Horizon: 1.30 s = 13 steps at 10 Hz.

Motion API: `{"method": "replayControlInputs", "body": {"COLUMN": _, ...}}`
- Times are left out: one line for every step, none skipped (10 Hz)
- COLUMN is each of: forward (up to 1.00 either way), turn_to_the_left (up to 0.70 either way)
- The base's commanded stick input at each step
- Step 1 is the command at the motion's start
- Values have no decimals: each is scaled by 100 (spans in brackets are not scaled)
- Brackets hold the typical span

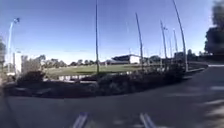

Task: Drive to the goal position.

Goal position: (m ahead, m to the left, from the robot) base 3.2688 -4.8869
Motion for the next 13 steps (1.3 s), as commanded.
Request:
{"method": "replayControlInputs", "body": {"forward": 37, "turn_to_the_left": -38}}
{"method": "replayControlInputs", "body": {"forward": 0, "turn_to_the_left": -45}}
{"method": "replayControlInputs", "body": {"forward": 0, "turn_to_the_left": -45}}
{"method": "replayControlInputs", "body": {"forward": 0, "turn_to_the_left": -45}}
{"method": "replayControlInputs", "body": {"forward": 0, "turn_to_the_left": -45}}
{"method": "replayControlInputs", "body": {"forward": 0, "turn_to_the_left": -45}}
{"method": "replayControlInputs", "body": {"forward": 0, "turn_to_the_left": -45}}
{"method": "replayControlInputs", "body": {"forward": 0, "turn_to_the_left": -45}}
{"method": "replayControlInputs", "body": {"forward": 0, "turn_to_the_left": -45}}
{"method": "replayControlInputs", "body": {"forward": 0, "turn_to_the_left": -45}}
{"method": "replayControlInputs", "body": {"forward": 0, "turn_to_the_left": -45}}
{"method": "replayControlInputs", "body": {"forward": 0, "turn_to_the_left": -45}}
{"method": "replayControlInputs", "body": {"forward": 0, "turn_to_the_left": -45}}
